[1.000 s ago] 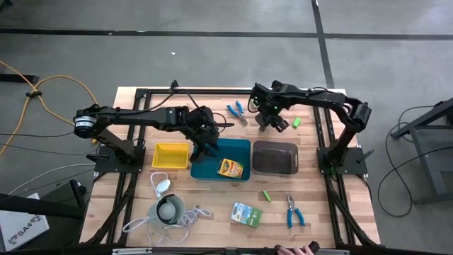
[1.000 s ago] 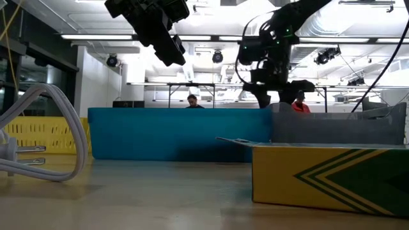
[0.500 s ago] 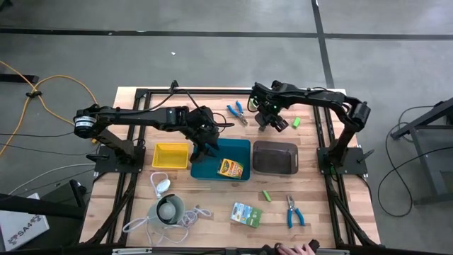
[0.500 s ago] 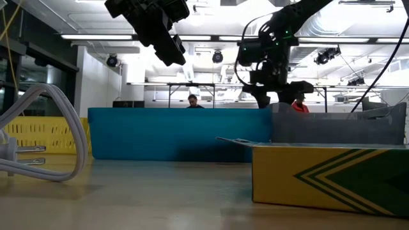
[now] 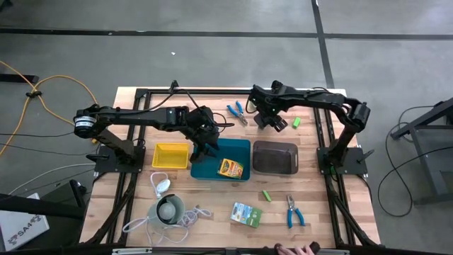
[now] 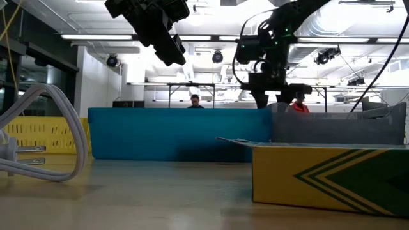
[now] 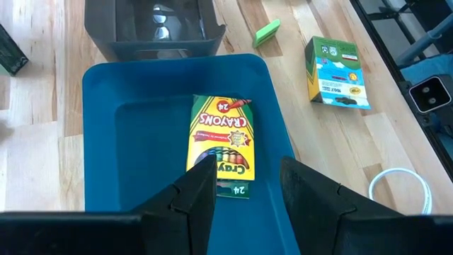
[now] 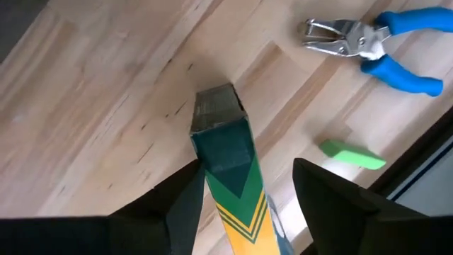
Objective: Pick & Place School Supplies
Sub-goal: Put the yellow box of crayons into the blue bin
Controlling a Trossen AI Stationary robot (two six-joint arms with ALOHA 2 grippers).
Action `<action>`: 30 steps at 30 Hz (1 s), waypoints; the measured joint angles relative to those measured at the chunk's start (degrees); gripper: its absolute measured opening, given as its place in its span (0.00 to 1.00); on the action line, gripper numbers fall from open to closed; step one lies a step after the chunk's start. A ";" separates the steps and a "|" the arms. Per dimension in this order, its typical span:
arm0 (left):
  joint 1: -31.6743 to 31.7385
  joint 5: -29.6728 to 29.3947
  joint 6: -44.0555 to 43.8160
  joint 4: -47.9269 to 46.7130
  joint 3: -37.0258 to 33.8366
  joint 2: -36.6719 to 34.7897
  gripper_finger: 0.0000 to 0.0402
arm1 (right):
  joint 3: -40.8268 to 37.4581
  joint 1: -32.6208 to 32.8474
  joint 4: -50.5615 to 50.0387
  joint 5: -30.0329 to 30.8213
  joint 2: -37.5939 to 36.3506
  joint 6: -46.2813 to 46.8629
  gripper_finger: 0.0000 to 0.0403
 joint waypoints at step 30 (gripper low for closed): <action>0.00 0.02 -0.09 0.02 0.00 0.00 0.37 | 0.04 -0.45 -0.08 -0.13 -0.15 3.21 0.44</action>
